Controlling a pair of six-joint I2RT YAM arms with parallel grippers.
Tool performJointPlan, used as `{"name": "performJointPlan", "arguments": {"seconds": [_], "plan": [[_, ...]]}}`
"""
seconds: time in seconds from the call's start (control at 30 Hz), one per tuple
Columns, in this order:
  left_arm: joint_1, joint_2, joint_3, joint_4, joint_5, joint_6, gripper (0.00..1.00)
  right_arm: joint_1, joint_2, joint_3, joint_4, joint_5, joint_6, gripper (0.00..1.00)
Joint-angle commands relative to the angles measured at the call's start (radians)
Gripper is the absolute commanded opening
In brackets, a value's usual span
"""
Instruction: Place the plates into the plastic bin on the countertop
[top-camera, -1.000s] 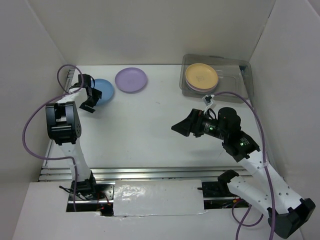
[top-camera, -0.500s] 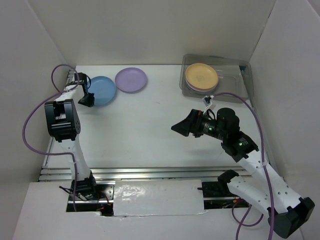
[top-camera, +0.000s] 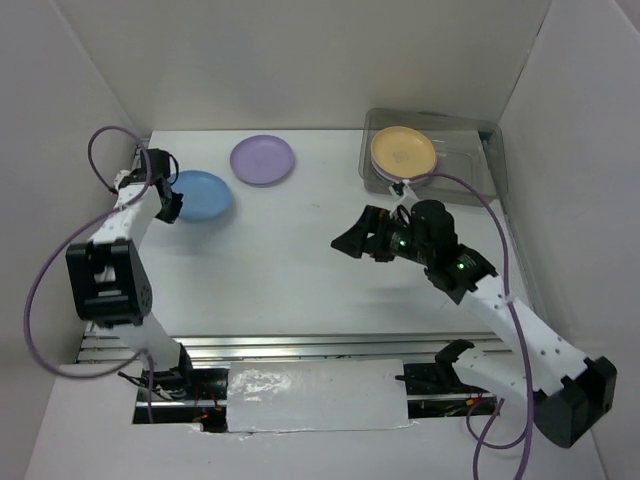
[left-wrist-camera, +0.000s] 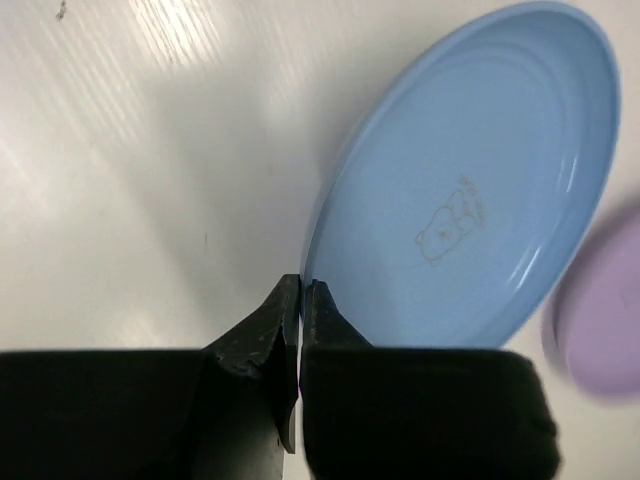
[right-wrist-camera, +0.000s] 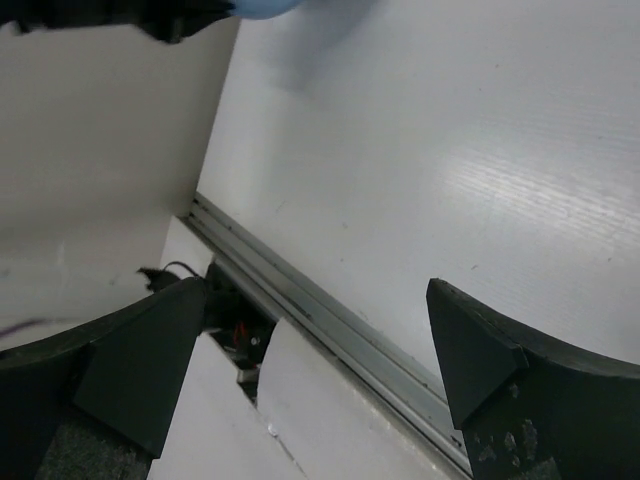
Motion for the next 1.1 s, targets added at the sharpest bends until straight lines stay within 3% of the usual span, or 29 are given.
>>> {"name": "performJointPlan", "arguments": {"seconds": [0.0,0.13,0.23,0.33,0.6,0.73,0.77,0.8,0.93,0.97,1.0,1.07], "plan": [[-0.119,-0.286,-0.079,0.022,-0.101,0.095,0.00,0.023,0.123,0.105,0.036,0.145,-0.036,1.00],[-0.298,-0.553,-0.293,0.111,-0.044,0.143,0.00,0.048,0.287,0.290,-0.007,0.265,-0.077,1.00],[-0.405,-0.653,-0.337,0.105,-0.033,0.169,0.00,0.049,0.383,0.390,-0.074,0.333,-0.135,1.00],[-0.493,-0.688,-0.326,0.062,-0.033,0.206,0.00,0.033,0.421,0.475,-0.099,0.342,-0.172,1.00],[-0.647,-0.678,-0.258,0.053,-0.002,0.262,0.00,0.026,0.520,0.498,-0.083,0.310,-0.215,1.00],[-0.683,-0.659,-0.238,0.066,0.028,0.273,0.00,0.014,0.591,0.490,-0.071,0.287,-0.215,0.93],[-0.690,-0.655,-0.234,0.066,0.028,0.273,0.00,0.016,0.600,0.489,-0.064,0.284,-0.215,0.89],[-0.703,-0.652,-0.232,0.066,0.024,0.270,0.00,0.014,0.608,0.486,-0.060,0.284,-0.214,0.76],[-0.722,-0.655,-0.225,0.074,0.016,0.264,0.00,0.019,0.637,0.466,-0.045,0.297,-0.203,0.45],[-0.723,-0.655,-0.223,0.071,0.008,0.262,0.00,0.020,0.636,0.463,-0.037,0.302,-0.195,0.17],[-0.725,-0.652,-0.220,0.063,-0.007,0.262,0.00,0.023,0.628,0.459,-0.036,0.314,-0.189,0.04],[-0.722,-0.639,-0.200,0.048,-0.027,0.262,0.00,0.033,0.623,0.461,-0.042,0.349,-0.177,0.00]]}}
